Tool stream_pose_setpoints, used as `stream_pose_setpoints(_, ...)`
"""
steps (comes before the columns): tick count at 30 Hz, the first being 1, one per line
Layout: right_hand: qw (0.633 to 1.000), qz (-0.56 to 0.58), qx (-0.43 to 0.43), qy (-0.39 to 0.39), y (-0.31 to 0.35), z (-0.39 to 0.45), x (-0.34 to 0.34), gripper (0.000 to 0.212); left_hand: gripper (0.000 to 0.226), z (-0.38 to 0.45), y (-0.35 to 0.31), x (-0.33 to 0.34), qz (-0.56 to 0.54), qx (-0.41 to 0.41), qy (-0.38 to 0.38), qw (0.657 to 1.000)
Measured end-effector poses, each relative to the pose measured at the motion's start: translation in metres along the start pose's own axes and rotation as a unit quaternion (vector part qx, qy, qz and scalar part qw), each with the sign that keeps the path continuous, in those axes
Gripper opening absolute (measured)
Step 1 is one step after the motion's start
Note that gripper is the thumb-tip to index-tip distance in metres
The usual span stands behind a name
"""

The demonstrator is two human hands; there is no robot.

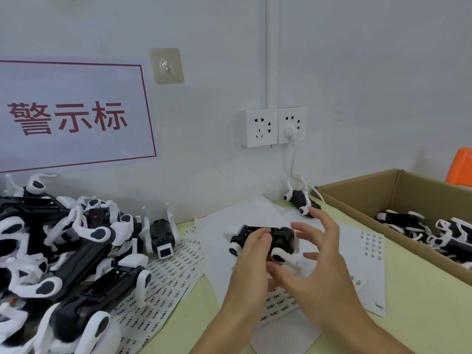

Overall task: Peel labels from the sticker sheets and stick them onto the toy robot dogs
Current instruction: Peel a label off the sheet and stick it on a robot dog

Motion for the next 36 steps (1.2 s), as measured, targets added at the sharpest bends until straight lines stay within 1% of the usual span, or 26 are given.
stream_pose_setpoints(4, 1.0, 0.004, 0.02, -0.01, -0.004, 0.006, -0.005, 0.098, 0.046, -0.004, -0.006, 0.008, 0.042, 0.025, 0.038, 0.998)
stream_pose_setpoints(6, 0.999, 0.017, 0.03, -0.014, -0.005, 0.006, -0.006, 0.092, 0.042, -0.005, -0.007, 0.009, 0.077, 0.034, 0.043, 0.995)
stream_pose_setpoints(9, 0.997, 0.048, 0.047, -0.033, -0.005, 0.007, -0.009, 0.089, 0.023, -0.004, -0.013, -0.003, 0.133, 0.066, 0.012, 0.989)
stream_pose_setpoints(10, 0.996, 0.061, 0.052, -0.039, -0.005, 0.007, -0.011, 0.087, 0.023, -0.002, -0.017, -0.01, 0.161, 0.08, -0.004, 0.984)
stream_pose_setpoints(11, 0.995, 0.072, 0.056, -0.044, -0.006, 0.008, -0.012, 0.085, 0.029, 0.0, -0.021, -0.016, 0.202, 0.098, -0.021, 0.974)
stream_pose_setpoints(12, 0.994, 0.083, 0.059, -0.045, -0.005, 0.009, -0.013, 0.081, 0.034, 0.0, -0.027, -0.02, 0.255, 0.122, -0.037, 0.959)
stream_pose_setpoints(13, 0.993, 0.093, 0.063, -0.044, -0.004, 0.009, -0.014, 0.079, 0.04, -0.001, -0.035, -0.024, 0.319, 0.151, -0.051, 0.934)
stream_pose_setpoints(14, 0.991, 0.104, 0.067, -0.041, -0.003, 0.009, -0.014, 0.077, 0.045, -0.004, -0.042, -0.024, 0.384, 0.184, -0.058, 0.903)
stream_pose_setpoints(16, 0.988, 0.123, 0.085, -0.026, -0.001, 0.009, -0.011, 0.076, 0.059, -0.008, -0.054, -0.022, 0.49, 0.242, -0.046, 0.836)
stream_pose_setpoints(17, 0.986, 0.131, 0.097, -0.014, 0.0, 0.009, -0.01, 0.076, 0.066, -0.01, -0.057, -0.02, 0.528, 0.257, -0.028, 0.809)
stream_pose_setpoints(18, 0.984, 0.139, 0.11, 0.002, 0.002, 0.009, -0.007, 0.074, 0.07, -0.01, -0.058, -0.019, 0.552, 0.257, -0.008, 0.793)
stream_pose_setpoints(19, 0.982, 0.145, 0.122, 0.025, 0.002, 0.008, -0.004, 0.072, 0.07, -0.011, -0.058, -0.021, 0.562, 0.241, 0.012, 0.791)
stream_pose_setpoints(20, 0.978, 0.151, 0.134, 0.051, 0.004, 0.007, -0.002, 0.07, 0.066, -0.01, -0.056, -0.025, 0.557, 0.209, 0.034, 0.803)
stream_pose_setpoints(23, 0.963, 0.169, 0.175, 0.117, 0.005, 0.007, 0.002, 0.07, 0.055, -0.008, -0.049, -0.035, 0.474, 0.084, 0.112, 0.869)
stream_pose_setpoints(24, 0.955, 0.179, 0.196, 0.136, 0.004, 0.007, 0.002, 0.071, 0.054, -0.008, -0.047, -0.036, 0.449, 0.051, 0.142, 0.881)
stream_pose_setpoints(25, 0.945, 0.189, 0.219, 0.154, 0.002, 0.007, 0.002, 0.071, 0.054, -0.009, -0.044, -0.037, 0.437, 0.025, 0.169, 0.883)
stream_pose_setpoints(27, 0.926, 0.201, 0.259, 0.187, 0.0, 0.003, 0.004, 0.065, 0.054, -0.01, -0.035, -0.036, 0.408, -0.009, 0.215, 0.887)
stream_pose_setpoints(28, 0.921, 0.205, 0.272, 0.191, -0.002, 0.002, 0.003, 0.062, 0.052, -0.011, -0.029, -0.032, 0.368, -0.022, 0.238, 0.898)
stream_pose_setpoints(30, 0.915, 0.217, 0.292, 0.175, -0.008, 0.004, 0.002, 0.056, 0.051, -0.014, -0.018, -0.021, 0.265, -0.041, 0.28, 0.922)
stream_pose_setpoints(31, 0.915, 0.217, 0.302, 0.155, -0.011, 0.007, 0.001, 0.053, 0.051, -0.014, -0.014, -0.016, 0.226, -0.043, 0.288, 0.93)
stream_pose_setpoints(34, 0.908, 0.23, 0.345, 0.059, -0.026, 0.014, -0.008, 0.03, 0.052, -0.011, -0.003, -0.007, 0.151, -0.03, 0.274, 0.949)
stream_pose_setpoints(36, 0.909, 0.257, 0.327, 0.021, -0.029, 0.015, -0.014, 0.036, 0.05, -0.009, 0.002, -0.003, 0.1, -0.022, 0.255, 0.962)
Point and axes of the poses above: each hand's wrist, its own z-axis towards the middle knuckle, its own x-axis out of the palm, y = z × x, the point moved 7 cm from there along z, towards the middle knuckle, and after that the axes turned 11 degrees about z, right-handed, at the moved point
